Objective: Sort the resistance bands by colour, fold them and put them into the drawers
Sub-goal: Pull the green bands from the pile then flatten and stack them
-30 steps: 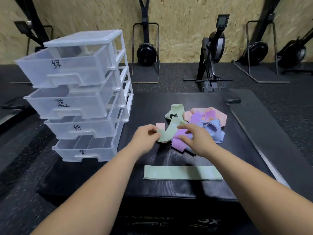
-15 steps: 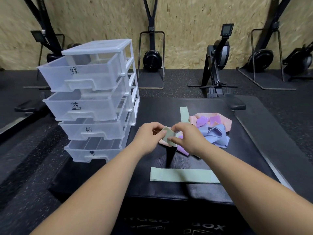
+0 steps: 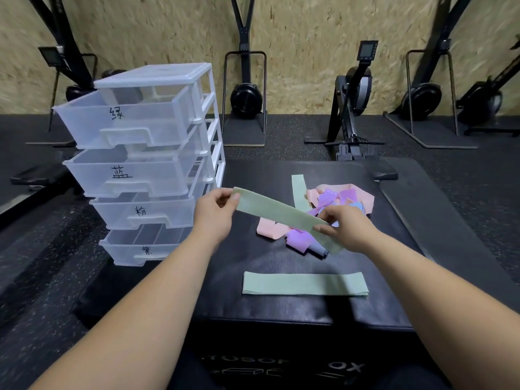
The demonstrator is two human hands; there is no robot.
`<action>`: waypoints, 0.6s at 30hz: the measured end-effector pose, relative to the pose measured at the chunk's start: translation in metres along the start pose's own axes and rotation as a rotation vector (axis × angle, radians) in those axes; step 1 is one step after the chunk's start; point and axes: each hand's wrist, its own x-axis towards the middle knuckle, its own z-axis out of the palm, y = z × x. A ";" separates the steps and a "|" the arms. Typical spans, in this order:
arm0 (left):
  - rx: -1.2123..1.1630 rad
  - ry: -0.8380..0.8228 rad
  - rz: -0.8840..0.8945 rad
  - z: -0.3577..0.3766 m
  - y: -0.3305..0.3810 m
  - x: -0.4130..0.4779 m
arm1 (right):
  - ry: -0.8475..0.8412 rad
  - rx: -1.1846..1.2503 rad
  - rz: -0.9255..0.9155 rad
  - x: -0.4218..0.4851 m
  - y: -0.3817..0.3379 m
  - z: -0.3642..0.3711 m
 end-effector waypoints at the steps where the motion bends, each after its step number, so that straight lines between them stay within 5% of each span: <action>1: 0.014 -0.006 -0.020 0.000 -0.005 -0.003 | -0.012 0.006 0.005 -0.004 0.005 -0.003; 18: 0.242 -0.122 -0.255 0.009 -0.069 -0.077 | 0.047 0.301 0.304 -0.085 0.073 0.005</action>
